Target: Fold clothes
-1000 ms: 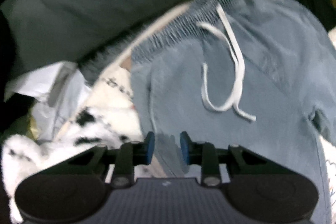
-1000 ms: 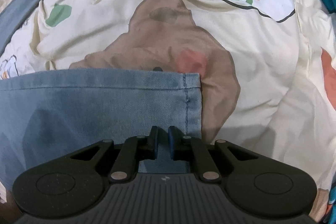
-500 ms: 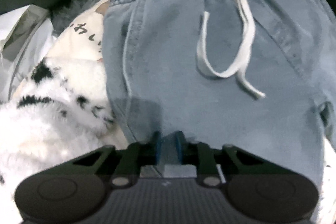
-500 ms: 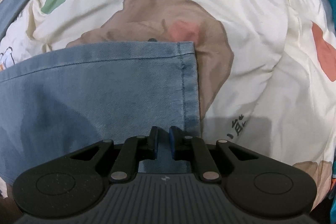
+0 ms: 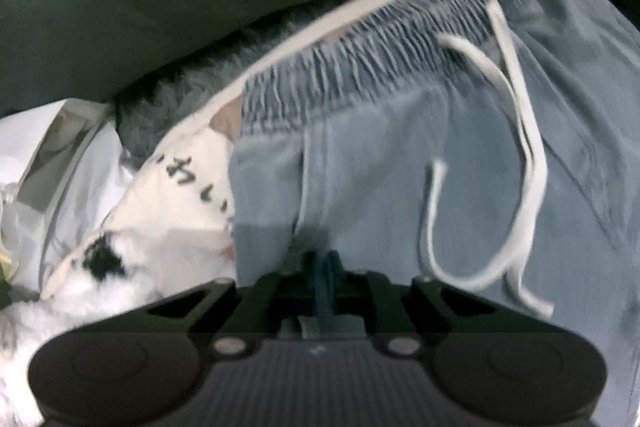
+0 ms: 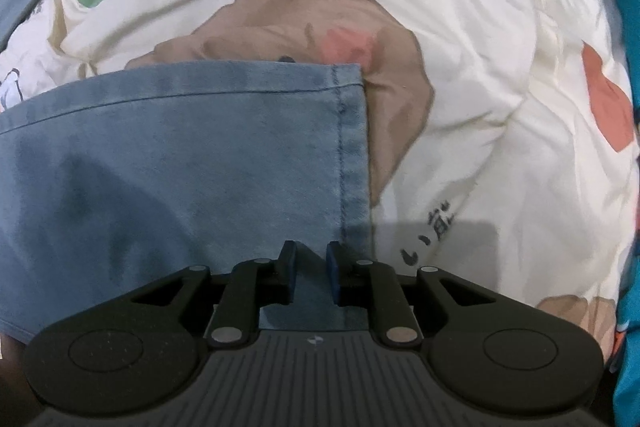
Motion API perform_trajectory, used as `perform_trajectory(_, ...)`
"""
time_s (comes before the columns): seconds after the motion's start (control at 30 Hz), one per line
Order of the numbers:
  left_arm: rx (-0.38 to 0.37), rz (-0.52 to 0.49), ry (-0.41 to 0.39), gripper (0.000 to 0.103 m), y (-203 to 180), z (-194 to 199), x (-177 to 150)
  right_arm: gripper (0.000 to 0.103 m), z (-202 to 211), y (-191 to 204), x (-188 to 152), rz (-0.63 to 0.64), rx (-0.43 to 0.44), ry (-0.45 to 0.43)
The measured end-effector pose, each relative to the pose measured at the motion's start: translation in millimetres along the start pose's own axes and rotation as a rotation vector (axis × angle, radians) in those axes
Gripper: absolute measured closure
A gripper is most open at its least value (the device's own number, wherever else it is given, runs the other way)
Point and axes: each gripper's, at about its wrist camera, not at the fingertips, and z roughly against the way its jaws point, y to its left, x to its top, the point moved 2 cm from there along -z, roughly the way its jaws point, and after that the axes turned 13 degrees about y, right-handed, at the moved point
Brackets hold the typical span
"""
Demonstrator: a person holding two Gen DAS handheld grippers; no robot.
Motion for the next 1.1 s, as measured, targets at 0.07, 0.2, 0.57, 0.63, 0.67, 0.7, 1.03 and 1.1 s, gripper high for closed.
perform_trajectory(0.07, -0.007, 0.008, -0.002, 0.099, 0, 0, 8, 0.078, 2, -2, -1, -0.004, -0.01, -0.001)
perform_trajectory(0.2, -0.008, 0.006, -0.011, 0.1, 0, -1, 26, 0.076, 7, -3, -1, -0.007, -0.021, -0.008)
perform_trajectory(0.57, -0.02, 0.021, -0.006, 0.1, 9, 0, 59, 0.074, 11, 1, -8, 0.073, -0.052, 0.001)
perform_trajectory(0.63, -0.003, 0.019, -0.004, 0.1, 5, 1, 57, 0.074, 12, 3, -9, 0.078, -0.049, -0.002)
perform_trajectory(0.67, -0.012, 0.008, 0.002, 0.098, 2, 4, 55, 0.074, 13, 4, -9, 0.081, -0.046, -0.004)
perform_trajectory(0.7, -0.037, -0.014, 0.006, 0.086, -2, 7, 53, 0.074, 14, 5, -9, 0.084, -0.043, -0.006)
perform_trajectory(1.03, -0.066, -0.217, 0.046, 0.08, -30, 16, 15, 0.067, 12, 13, -5, 0.111, -0.031, -0.007)
perform_trajectory(1.1, -0.067, -0.249, 0.064, 0.08, -35, 15, 7, 0.066, 15, 8, -8, 0.117, -0.032, -0.009)
